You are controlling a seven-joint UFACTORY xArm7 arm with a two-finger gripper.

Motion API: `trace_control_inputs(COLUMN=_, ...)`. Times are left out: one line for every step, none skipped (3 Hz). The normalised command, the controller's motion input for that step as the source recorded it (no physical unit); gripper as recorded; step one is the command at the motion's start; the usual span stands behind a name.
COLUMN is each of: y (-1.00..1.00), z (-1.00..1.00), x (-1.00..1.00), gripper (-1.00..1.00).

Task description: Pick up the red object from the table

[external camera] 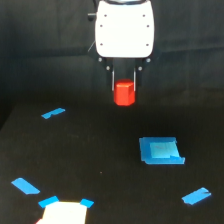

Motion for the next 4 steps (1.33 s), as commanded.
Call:
trace_control_inputs(y=-0.50, z=0.44, x=0.00, gripper=-1.00)
trace_control_inputs(y=-0.65, z=1.00, x=0.13, gripper=-0.81)
trace_control_inputs(y=-0.53, z=1.00, x=-0.01, gripper=-0.92)
trace_control_inputs(y=-0.62, z=0.89, x=0.21, gripper=-1.00)
